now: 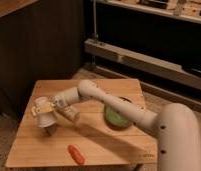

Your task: Place the ceramic cup over the eraser

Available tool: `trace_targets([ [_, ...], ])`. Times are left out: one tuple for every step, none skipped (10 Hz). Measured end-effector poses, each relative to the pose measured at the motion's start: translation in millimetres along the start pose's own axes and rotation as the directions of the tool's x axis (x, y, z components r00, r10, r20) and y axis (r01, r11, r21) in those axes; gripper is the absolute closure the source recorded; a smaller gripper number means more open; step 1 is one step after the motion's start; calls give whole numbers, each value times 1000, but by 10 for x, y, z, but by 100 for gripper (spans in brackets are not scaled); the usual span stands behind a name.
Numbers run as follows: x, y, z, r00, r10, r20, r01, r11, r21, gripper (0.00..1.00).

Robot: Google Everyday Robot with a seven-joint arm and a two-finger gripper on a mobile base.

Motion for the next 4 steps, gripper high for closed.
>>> trace_targets([
  [-20,6,3,1000,-2,3,2,1000,10,30],
  [-18,5,-4,1000,-3,0,3,1000,10,27],
  [14,-2,-24,1000,-9,-6,9,1000,-7,27],
  [16,0,-29,1000,-4,-7,4,1000,-12,27],
])
